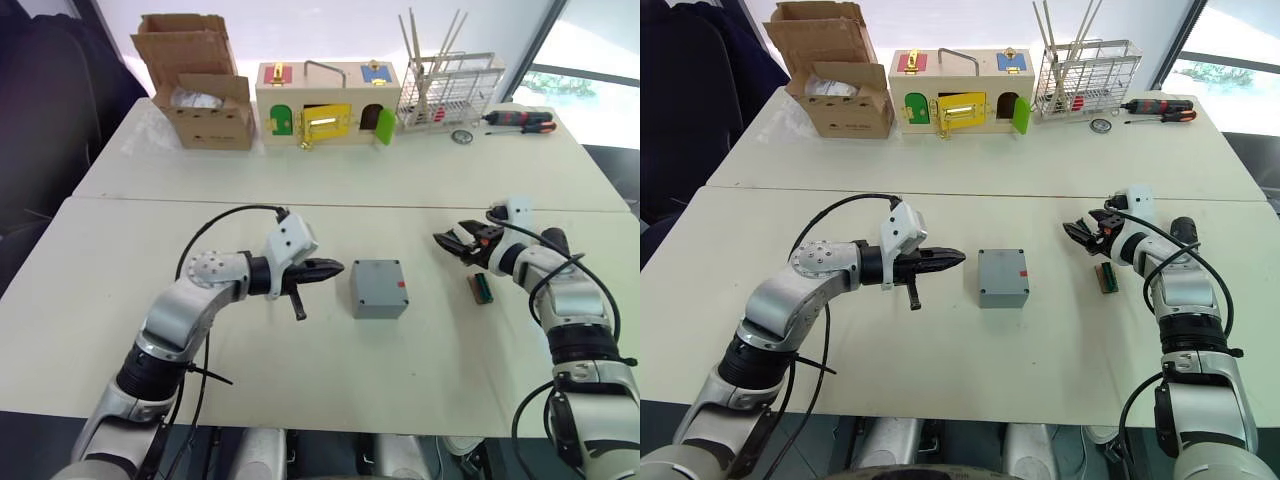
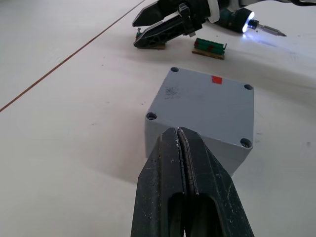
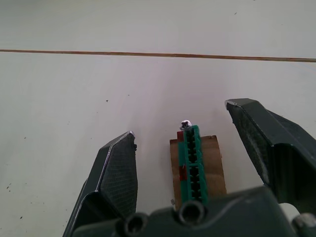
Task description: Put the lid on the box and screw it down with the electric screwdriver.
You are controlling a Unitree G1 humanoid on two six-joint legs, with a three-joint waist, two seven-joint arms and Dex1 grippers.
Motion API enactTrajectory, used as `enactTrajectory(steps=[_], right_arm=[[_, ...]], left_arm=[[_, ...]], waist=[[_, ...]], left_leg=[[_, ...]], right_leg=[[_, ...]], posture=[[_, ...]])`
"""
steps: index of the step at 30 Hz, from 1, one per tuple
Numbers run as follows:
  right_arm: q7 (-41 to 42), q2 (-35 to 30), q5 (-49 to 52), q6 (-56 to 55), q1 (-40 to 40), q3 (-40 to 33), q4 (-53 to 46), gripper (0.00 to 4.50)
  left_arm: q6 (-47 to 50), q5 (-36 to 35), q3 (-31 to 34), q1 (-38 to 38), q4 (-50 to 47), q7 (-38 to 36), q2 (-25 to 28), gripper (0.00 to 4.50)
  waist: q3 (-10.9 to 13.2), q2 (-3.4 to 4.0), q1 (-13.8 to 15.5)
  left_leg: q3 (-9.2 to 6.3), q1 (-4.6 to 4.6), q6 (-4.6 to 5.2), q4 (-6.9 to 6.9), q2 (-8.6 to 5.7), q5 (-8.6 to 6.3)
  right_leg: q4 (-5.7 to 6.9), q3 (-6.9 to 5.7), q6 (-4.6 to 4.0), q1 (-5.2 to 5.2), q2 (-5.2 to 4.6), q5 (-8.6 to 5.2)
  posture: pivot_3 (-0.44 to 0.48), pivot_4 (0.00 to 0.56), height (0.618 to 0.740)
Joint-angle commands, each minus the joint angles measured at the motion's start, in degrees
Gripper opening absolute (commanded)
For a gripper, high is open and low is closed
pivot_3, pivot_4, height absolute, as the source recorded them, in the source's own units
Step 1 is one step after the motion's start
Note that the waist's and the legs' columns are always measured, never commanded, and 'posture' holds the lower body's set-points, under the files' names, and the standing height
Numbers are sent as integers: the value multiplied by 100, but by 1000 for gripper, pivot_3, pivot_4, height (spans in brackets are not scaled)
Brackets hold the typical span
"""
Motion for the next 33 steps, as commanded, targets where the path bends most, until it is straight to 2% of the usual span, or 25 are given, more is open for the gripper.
enactTrajectory(steps=[1, 5, 6, 7, 10, 12, 13, 29, 31, 33], right_arm=[[2, 4, 152, 18, -92, -242, -159, 3408], [-20, 34, 219, 111, -23, -329, -248, 3408], [-38, 49, 241, 130, -13, -349, -262, 2820], [-49, 57, 251, 140, -5, -358, -274, 2582], [-67, 80, 250, 146, 8, -355, -286, 1278], [-91, 107, 272, 139, 2, -375, -275, 122], [-96, 123, 291, 138, -3, -389, -270, 24], [-4, 90, 174, 149, 43, -332, -341, 24], [-47, 91, 151, 136, 31, -347, -326, 568], [-133, 109, 164, 148, -49, -413, -287, 1436]], left_arm=[[-51, -59, -46, -5, -195, 29, 25, 0], [-108, -9, -135, -29, -145, 5, 27, 0], [-118, -6, -149, -38, -136, -3, 30, 0], [-128, -4, -163, -47, -126, -8, 37, 0], [-173, 16, -216, -64, -83, -9, 53, 0], [-200, 36, -245, -71, -56, -6, 58, 0], [-209, 43, -254, -69, -50, -5, 60, 0], [-309, 133, -361, -16, -7, -16, 122, 0], [-324, 138, -375, -17, 3, -9, 121, 0], [-338, 151, -393, -13, 14, -7, 129, 0]], waist=[[0, 0, -10], [0, 0, -33], [0, 0, -49], [0, 0, -71], [0, 0, -104], [0, 0, -105], [0, 0, -104], [0, 1, -96], [0, 1, -95], [0, 0, -95]], left_leg=[[0, 0, 0, 0, 0, 0], [0, 0, 0, -1, 0, 0], [0, 0, 0, -1, 0, 0], [0, 0, 0, -1, 0, 0], [1, 0, 0, -3, 0, 0], [0, 1, 0, -5, 0, 0], [1, 1, -1, -6, 0, 0], [0, 1, -1, -5, 0, 0], [0, 1, -1, -5, 0, 0], [1, 1, -1, -5, 0, 0]], right_leg=[[0, 0, 0, 0, 0, 0], [0, 0, 0, 0, 0, 0], [0, 0, 0, 0, 0, 0], [0, 0, 0, 0, 0, 0], [-2, 0, 0, 0, 0, 0], [-2, 0, 0, 0, 0, 0], [-2, 0, 0, 0, 0, 0], [-3, 0, 0, 0, 0, 0], [-3, 0, 0, 0, 0, 0], [-3, 0, 0, 0, 0, 0]], posture=[[0, 150, 728], [0, 150, 728], [0, 150, 728], [0, 150, 728], [0, 150, 728], [0, 150, 728], [0, 150, 728], [0, 150, 728], [0, 150, 728], [0, 150, 728]])
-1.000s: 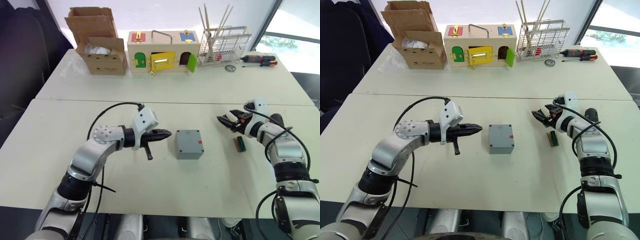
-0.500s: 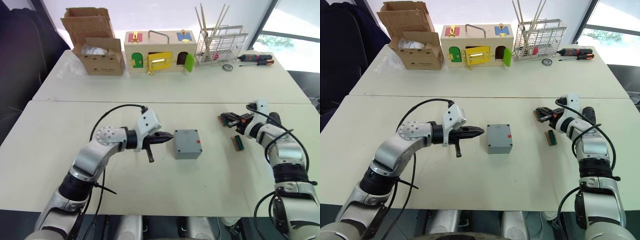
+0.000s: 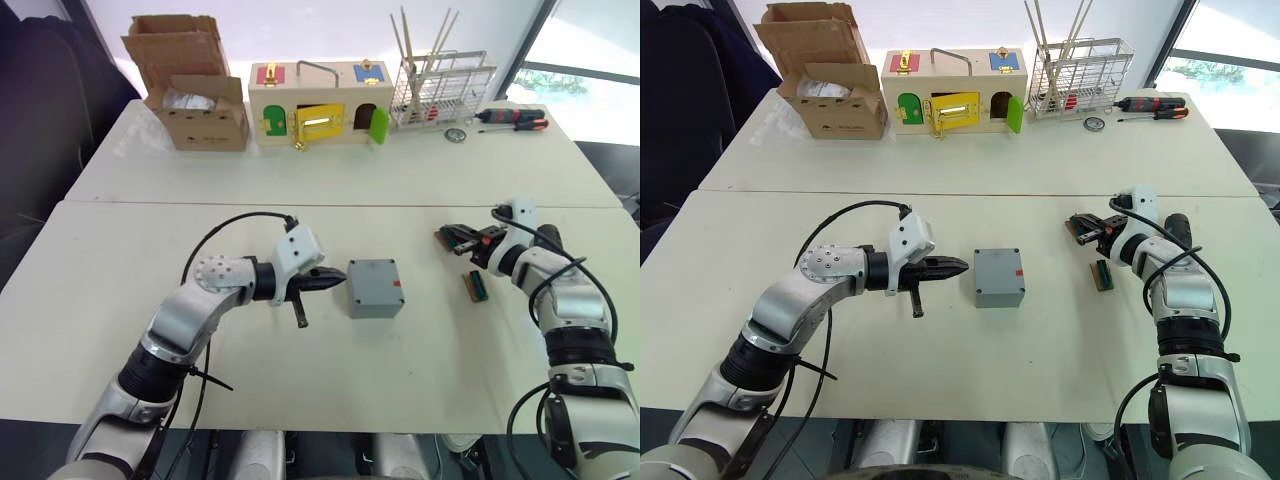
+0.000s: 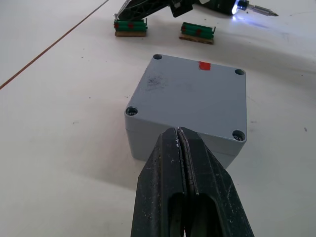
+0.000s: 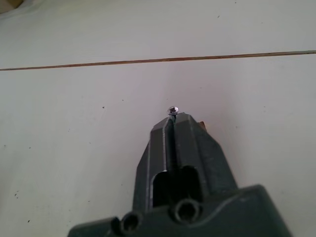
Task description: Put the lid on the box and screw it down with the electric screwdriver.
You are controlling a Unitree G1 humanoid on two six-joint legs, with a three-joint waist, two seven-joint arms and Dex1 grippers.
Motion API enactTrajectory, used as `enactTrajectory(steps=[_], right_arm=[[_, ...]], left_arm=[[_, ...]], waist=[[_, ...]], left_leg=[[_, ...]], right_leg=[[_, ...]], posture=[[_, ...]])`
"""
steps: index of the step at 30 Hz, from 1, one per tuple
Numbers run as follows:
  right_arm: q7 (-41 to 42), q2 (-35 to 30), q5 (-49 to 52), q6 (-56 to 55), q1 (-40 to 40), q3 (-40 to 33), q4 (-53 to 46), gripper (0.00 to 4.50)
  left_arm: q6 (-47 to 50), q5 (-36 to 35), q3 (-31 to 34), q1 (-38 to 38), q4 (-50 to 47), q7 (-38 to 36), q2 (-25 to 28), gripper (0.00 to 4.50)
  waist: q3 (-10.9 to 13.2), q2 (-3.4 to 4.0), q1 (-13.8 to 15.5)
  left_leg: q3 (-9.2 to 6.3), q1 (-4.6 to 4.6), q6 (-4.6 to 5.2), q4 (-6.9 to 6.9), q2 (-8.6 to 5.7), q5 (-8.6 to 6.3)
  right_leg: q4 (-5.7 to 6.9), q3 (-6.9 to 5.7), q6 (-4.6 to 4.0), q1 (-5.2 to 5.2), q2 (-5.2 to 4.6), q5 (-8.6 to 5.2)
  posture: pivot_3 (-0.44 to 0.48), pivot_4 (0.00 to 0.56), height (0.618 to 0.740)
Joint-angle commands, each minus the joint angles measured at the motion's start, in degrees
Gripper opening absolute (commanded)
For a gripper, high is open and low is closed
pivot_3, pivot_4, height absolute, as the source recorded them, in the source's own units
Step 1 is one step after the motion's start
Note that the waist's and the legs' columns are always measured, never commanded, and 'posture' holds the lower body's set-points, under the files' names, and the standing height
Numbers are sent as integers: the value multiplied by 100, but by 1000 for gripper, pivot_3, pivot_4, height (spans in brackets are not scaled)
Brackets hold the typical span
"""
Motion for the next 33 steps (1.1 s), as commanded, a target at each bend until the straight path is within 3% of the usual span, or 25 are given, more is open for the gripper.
enactTrajectory(steps=[1, 3, 19, 22, 27, 33], right_arm=[[-89, -65, 31, -48, -150, -158, -126, 1923], [-63, -67, 51, -36, -158, -154, -147, 2909], [-55, 105, 58, -70, -323, -111, 51, 2909], [-47, 127, 14, -91, -368, -72, 137, 2316], [1, 99, -92, -138, -333, 29, 172, 44], [-13, 118, -59, -136, -347, -12, 174, 44]], left_arm=[[-113, 22, 0, -11, -96, 5, 32, 0], [-124, 29, -11, -8, -91, 3, 44, 0], [-209, 135, -88, 23, -38, -18, 56, 0], [-226, 148, -93, 38, -33, -17, 62, 0], [-224, 169, -94, 61, -59, -4, 61, 0], [-237, 179, -83, 68, -44, -5, 57, 0]], waist=[[0, 0, 0], [0, 0, -2], [0, 0, 2], [0, 0, 2], [0, 1, -10], [0, 1, -3]], left_leg=[[0, 0, 0, 0, 0, 0], [0, 0, 0, 0, 0, 0], [0, 0, 0, 0, 0, 0], [0, 0, 0, 0, 0, 0], [0, 0, 0, 0, 0, 0], [0, 0, 0, 0, 0, 0]], right_leg=[[0, 0, 0, 0, 0, 0], [0, 0, 0, 0, 0, 0], [0, 0, 0, 0, 0, 0], [0, 0, 0, 0, 0, 0], [0, 0, 0, 0, 0, 0], [0, 0, 0, 0, 0, 0]], posture=[[0, 150, 728], [0, 150, 728], [0, 150, 728], [0, 150, 728], [0, 150, 728], [0, 150, 728]])
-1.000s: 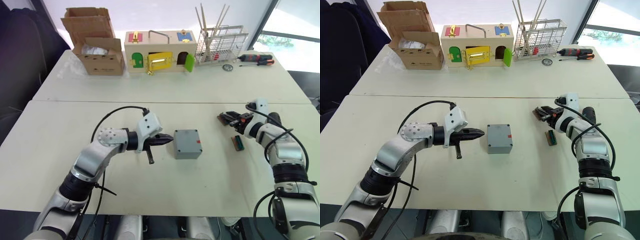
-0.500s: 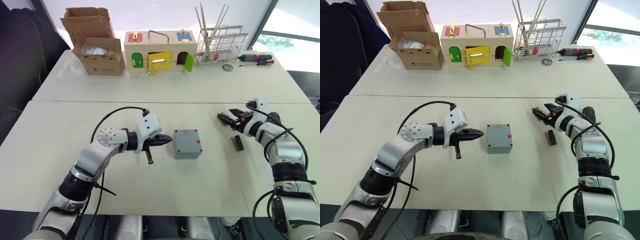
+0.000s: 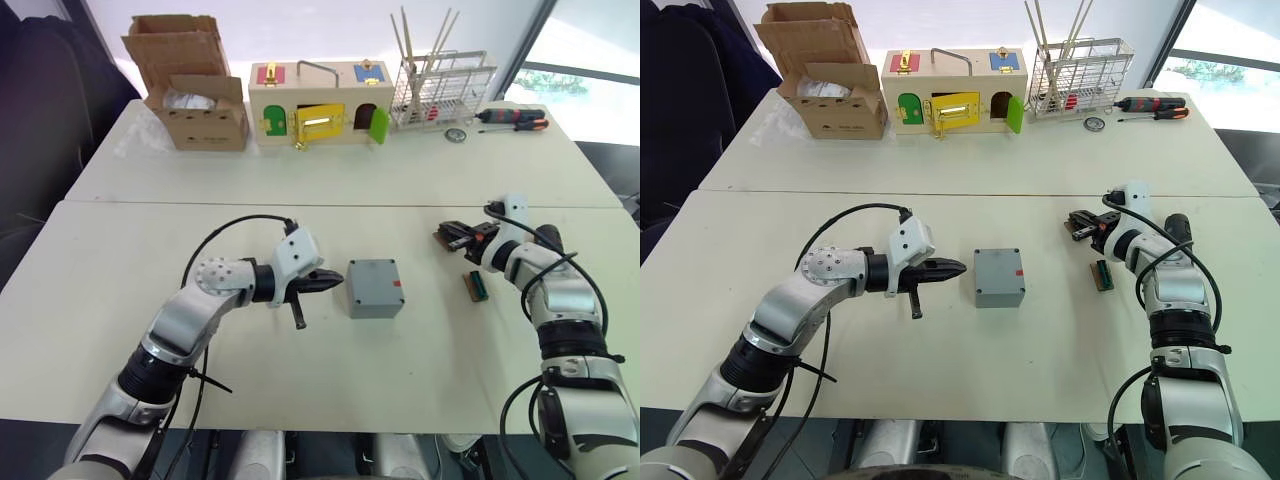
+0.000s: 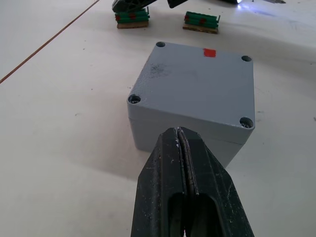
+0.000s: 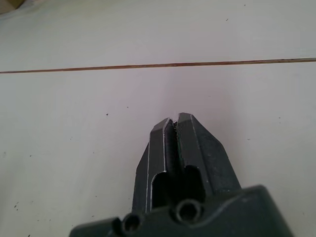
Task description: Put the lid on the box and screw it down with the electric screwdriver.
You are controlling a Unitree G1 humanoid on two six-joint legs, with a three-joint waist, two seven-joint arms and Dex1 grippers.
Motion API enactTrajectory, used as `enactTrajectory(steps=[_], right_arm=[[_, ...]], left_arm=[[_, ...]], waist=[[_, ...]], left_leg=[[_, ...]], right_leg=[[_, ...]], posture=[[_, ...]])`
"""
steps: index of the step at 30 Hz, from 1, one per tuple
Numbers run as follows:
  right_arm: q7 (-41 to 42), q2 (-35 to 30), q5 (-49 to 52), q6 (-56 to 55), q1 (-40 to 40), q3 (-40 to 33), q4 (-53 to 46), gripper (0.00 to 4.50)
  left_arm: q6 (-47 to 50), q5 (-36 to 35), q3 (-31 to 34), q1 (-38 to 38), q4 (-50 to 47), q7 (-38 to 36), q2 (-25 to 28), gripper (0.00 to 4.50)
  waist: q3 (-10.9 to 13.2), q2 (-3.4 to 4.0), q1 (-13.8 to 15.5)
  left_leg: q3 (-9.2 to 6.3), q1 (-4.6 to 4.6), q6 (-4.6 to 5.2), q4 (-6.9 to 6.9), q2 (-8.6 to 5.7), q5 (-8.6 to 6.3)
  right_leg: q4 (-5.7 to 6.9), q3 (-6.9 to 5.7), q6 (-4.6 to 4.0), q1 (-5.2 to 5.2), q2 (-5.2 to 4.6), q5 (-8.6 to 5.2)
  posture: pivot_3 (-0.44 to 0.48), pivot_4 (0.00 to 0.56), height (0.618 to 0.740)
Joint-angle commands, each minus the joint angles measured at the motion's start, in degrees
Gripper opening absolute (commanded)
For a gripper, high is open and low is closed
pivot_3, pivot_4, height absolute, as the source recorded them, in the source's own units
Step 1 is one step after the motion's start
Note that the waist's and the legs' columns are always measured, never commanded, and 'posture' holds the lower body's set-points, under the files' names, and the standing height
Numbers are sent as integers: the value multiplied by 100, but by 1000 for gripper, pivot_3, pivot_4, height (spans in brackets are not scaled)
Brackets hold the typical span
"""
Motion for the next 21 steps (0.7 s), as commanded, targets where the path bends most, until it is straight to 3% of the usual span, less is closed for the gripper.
enactTrajectory(steps=[1, 14, 21], right_arm=[[4, -1, 59, -85, -109, -112, -67, 44], [-54, -179, 460, 515, 63, -450, -1277, 44], [449, -479, 1599, 1937, 719, -607, -3511, 44]], left_arm=[[-97, 3, -18, 11, -124, -3, 12, 0], [-105, -15, 7, -1, -122, -33, 20, 0], [161, -425, 345, -129, -367, -137, 65, 0]], waist=[[0, 0, -1], [0, 0, 2], [0, 0, 15]], left_leg=[[0, 0, 0, 0, 0, 0], [0, 0, 0, 0, 1, 0], [-6, -1, 0, 0, 4, 0]], right_leg=[[0, 0, 0, 0, 0, 0], [0, 0, 0, 0, 0, 0], [0, 0, 0, 0, 0, 0]], posture=[[0, 150, 728], [0, 150, 728], [0, 150, 728]])
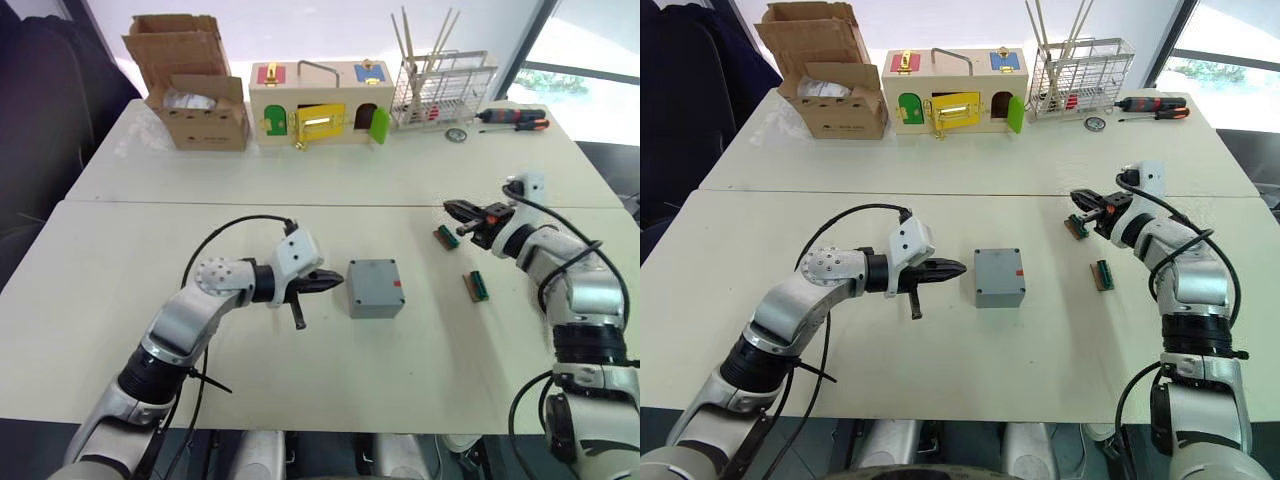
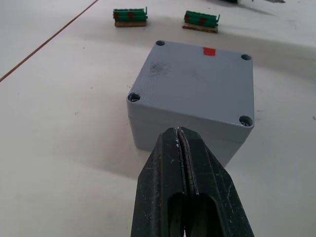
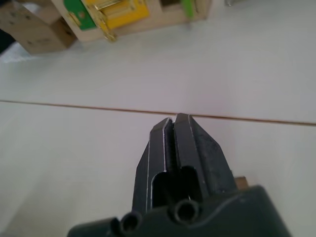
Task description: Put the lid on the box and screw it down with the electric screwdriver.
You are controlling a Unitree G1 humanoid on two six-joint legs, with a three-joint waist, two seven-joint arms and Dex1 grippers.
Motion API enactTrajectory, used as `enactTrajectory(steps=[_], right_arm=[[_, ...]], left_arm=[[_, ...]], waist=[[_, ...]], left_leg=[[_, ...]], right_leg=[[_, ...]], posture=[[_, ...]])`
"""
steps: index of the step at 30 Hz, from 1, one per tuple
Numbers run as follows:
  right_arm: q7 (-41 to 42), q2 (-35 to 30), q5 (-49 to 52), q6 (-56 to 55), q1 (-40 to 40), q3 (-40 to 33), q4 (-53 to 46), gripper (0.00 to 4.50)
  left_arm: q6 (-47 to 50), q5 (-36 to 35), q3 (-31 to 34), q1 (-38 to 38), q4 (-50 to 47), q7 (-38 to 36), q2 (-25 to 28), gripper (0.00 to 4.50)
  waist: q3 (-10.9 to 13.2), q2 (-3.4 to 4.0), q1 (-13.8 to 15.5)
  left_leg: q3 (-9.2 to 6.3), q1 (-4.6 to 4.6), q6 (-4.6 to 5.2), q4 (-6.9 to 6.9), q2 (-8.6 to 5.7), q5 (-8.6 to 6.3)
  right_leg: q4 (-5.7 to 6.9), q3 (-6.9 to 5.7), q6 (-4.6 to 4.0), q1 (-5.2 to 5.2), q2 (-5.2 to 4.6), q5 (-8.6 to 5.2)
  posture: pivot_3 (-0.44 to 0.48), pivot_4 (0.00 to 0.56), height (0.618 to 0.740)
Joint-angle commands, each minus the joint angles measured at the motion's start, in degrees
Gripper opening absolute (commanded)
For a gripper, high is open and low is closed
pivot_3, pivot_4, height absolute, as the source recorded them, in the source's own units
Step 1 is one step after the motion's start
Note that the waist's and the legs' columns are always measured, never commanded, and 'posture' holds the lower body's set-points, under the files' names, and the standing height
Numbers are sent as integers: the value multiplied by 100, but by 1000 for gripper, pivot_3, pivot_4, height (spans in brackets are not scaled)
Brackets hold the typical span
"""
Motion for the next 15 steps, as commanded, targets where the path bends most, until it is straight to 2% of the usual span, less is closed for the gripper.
enactTrajectory(steps=[1, 6, 15], right_arm=[[351, -277, 878, 877, 403, -210, -1441, 44], [406, -406, 1489, 1585, 1078, -42, -2596, 44], [52, -35, 1403, 1467, 1127, 289, -2528, 44]], left_arm=[[180, -366, 285, -111, -425, -156, 131, 0], [320, -493, 133, 21, -747, -662, 763, 0], [315, -468, 12, 12, -678, -622, 786, 0]], waist=[[0, -1, -4], [0, -1, -5], [0, 0, -2]], left_leg=[[-3, 0, 1, 0, 2, 0], [-13, 2, 3, 0, 2, -2], [-13, 0, 11, 1, -3, -7]], right_leg=[[0, 0, 0, 0, 0, 0], [1, 0, -1, 0, 0, 0], [-3, 1, -1, 0, -1, 0]], posture=[[0, 150, 728], [0, 150, 728], [0, 150, 728]])
